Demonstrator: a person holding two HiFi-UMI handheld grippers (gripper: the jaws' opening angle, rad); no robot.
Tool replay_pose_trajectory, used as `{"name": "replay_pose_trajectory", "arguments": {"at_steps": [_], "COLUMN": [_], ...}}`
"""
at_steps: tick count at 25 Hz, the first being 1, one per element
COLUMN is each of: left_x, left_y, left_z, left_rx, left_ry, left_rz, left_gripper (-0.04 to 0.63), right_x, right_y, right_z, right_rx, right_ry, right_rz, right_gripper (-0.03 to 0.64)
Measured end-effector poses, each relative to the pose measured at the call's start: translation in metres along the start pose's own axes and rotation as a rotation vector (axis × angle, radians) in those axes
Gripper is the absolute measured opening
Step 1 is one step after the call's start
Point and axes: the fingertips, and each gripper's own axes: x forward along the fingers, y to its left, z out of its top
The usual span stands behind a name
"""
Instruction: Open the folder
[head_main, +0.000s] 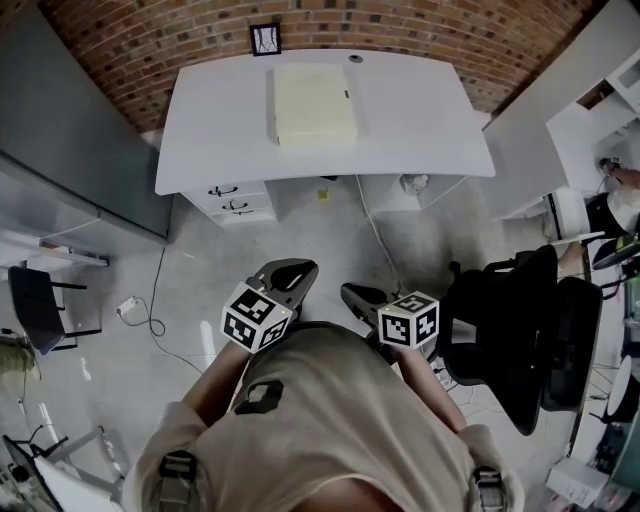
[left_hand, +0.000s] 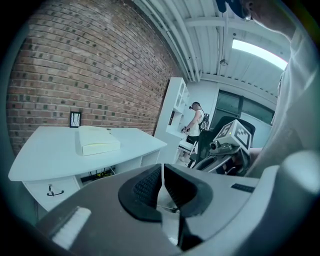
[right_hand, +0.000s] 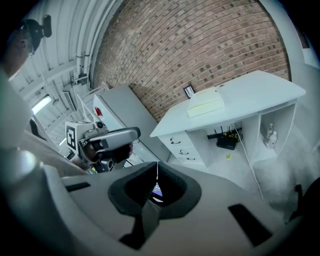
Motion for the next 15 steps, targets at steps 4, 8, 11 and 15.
{"name": "replay_pose_trajectory", "arguments": {"at_steps": [4,8,11,15], "left_x": [-0.004,-0.008,-0.014,-0.027], "left_y": [0.019,0.036,0.053,0.079], "left_z": [0.003,0.003,0.004,0.005], "left_rx": [-0.013,-0.022,-0.025,-0.027], "left_ry": [-0.013,-0.017,-0.024,-0.044], "left_rz": [-0.009,-0.027,-0.032,-0.018], "left_gripper": [0.015,0.016,0.015,0.015], "right_x": [0.012,0.025,0.039,0.062], "right_y": [0.0,0.002,0.006,0.014], "right_z": [0.01,0.018,0.026,0.032], "right_rx": [-0.002,0.001,-0.006,-0.029], "right_ry": [0.009,0.015,0.025,0.055], "right_rz": [-0.024,-0.045,-0.056,-0.06], "right_gripper": [0.006,0.006,0.006,0.006]}}
